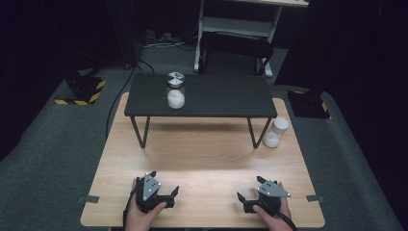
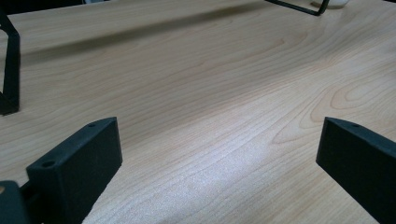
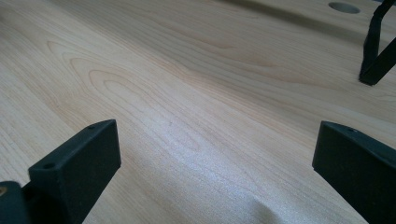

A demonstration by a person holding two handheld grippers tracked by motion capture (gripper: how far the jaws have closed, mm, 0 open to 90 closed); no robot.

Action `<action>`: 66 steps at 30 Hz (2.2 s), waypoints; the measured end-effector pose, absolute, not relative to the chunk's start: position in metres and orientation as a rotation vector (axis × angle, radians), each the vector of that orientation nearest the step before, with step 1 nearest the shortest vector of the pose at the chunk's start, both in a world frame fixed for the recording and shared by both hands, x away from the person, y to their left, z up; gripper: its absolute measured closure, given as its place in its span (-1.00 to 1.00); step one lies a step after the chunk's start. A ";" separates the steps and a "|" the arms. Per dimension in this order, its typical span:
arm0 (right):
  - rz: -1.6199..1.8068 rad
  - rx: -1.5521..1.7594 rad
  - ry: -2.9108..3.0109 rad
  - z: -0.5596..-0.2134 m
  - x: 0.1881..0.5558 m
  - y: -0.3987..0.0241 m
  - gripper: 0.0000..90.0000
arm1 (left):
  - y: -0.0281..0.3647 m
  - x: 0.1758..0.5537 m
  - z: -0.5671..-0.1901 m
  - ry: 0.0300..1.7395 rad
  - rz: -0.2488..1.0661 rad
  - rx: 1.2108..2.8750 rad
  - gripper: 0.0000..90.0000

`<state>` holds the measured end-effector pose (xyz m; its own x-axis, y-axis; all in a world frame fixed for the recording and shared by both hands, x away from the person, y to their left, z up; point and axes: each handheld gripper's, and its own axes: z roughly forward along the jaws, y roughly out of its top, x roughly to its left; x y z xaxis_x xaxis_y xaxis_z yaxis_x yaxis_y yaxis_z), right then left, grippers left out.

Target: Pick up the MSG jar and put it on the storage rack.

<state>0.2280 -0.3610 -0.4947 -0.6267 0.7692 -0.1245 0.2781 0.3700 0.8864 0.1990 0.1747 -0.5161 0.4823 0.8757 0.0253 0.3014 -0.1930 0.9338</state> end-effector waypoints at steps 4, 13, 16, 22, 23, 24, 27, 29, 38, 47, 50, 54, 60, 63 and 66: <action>1.221 0.910 2.101 -0.495 0.228 -0.362 -0.99 | 0.175 0.198 -0.516 1.012 0.724 1.731 -0.99; 1.238 0.908 2.087 -0.497 0.226 -0.364 -0.99 | 0.174 0.196 -0.517 1.002 0.739 1.731 -0.99; 1.245 0.911 2.087 -0.497 0.227 -0.365 -0.99 | 0.174 0.196 -0.517 1.008 0.739 1.729 -0.99; 1.249 0.917 2.078 -0.498 0.226 -0.365 -0.99 | 0.174 0.195 -0.517 1.004 0.741 1.730 -0.99; 1.253 0.919 2.076 -0.498 0.225 -0.365 -0.99 | 0.173 0.195 -0.517 0.998 0.744 1.736 -0.99; 1.257 0.919 2.076 -0.498 0.225 -0.365 -0.99 | 0.173 0.194 -0.517 0.995 0.749 1.739 -0.99; 1.266 0.918 2.065 -0.498 0.224 -0.365 -0.99 | 0.171 0.194 -0.517 0.979 0.755 1.753 -0.99; 1.269 0.917 2.060 -0.498 0.223 -0.365 -0.99 | 0.171 0.194 -0.517 0.978 0.753 1.753 -0.99; 1.306 0.948 1.967 -0.493 0.213 -0.373 -0.99 | 0.173 0.194 -0.517 0.985 0.743 1.745 -0.99; 1.305 0.992 1.900 -0.492 0.210 -0.386 -0.99 | 0.174 0.195 -0.517 0.982 0.737 1.744 -0.99; 1.303 1.003 1.876 -0.491 0.209 -0.389 -0.99 | 0.174 0.195 -0.517 0.979 0.736 1.745 -0.99; 1.303 1.017 1.846 -0.490 0.207 -0.393 -0.99 | 0.174 0.195 -0.517 0.977 0.732 1.748 -0.99; 1.295 1.043 1.809 -0.489 0.207 -0.399 -0.99 | 0.174 0.196 -0.516 0.974 0.729 1.754 -0.99; 1.289 1.058 1.794 -0.489 0.208 -0.400 -0.99 | 0.174 0.196 -0.516 0.973 0.728 1.754 -0.99; 1.275 1.082 1.771 -0.488 0.213 -0.401 -0.99 | 0.175 0.196 -0.516 0.971 0.725 1.756 -0.99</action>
